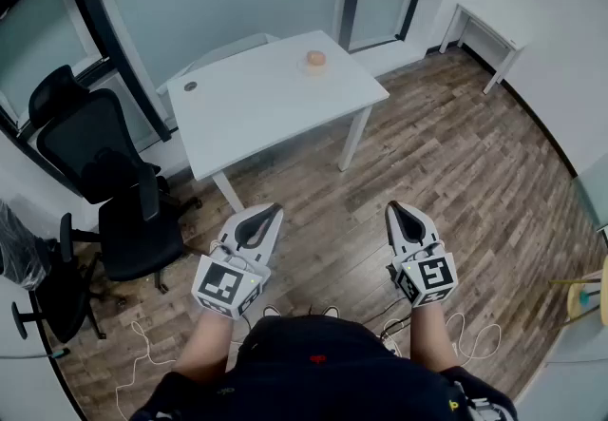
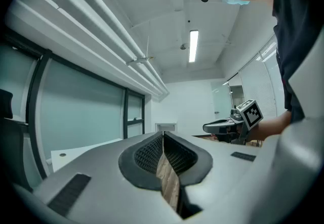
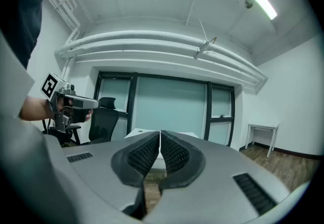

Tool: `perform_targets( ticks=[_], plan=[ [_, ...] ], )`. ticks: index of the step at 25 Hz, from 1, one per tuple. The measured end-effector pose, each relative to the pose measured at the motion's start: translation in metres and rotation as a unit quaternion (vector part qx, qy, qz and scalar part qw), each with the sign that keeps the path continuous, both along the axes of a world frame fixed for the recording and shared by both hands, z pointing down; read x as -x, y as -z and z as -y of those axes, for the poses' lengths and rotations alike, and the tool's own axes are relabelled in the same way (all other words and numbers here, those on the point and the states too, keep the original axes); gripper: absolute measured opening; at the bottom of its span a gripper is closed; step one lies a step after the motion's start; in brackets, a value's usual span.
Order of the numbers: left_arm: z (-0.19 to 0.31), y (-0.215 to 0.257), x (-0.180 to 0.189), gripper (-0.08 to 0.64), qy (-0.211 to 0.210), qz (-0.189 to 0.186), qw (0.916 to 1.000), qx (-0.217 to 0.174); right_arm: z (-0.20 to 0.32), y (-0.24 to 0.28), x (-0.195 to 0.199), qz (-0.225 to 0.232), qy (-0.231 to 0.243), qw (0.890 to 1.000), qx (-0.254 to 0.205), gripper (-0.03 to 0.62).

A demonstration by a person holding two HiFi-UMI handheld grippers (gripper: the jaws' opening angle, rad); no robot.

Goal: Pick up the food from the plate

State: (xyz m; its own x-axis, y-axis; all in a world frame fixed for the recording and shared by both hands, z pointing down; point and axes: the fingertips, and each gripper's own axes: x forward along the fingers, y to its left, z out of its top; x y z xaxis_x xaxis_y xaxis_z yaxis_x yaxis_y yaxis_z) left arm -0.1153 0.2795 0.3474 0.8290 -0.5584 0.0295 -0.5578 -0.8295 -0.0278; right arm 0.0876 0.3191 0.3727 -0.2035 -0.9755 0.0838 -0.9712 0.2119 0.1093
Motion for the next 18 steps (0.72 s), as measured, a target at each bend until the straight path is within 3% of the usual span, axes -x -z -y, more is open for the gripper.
perform_targets(
  ticks=[9,14,18],
  plan=[
    [-0.001,-0.004,0.025,0.029,-0.003,-0.005,1.0000,0.003,0.004,-0.006,0.033,-0.014,0.014,1.000,0.014,0.029],
    [0.006,-0.007,0.049,0.029,0.001,-0.011,0.9999,0.005,0.012,0.002,0.047,0.011,0.000,1.000,-0.009,0.029],
    [0.012,-0.010,0.069,0.029,-0.002,-0.019,0.9998,0.010,0.017,0.003,0.065,0.000,-0.005,1.000,-0.009,0.029]
  ],
)
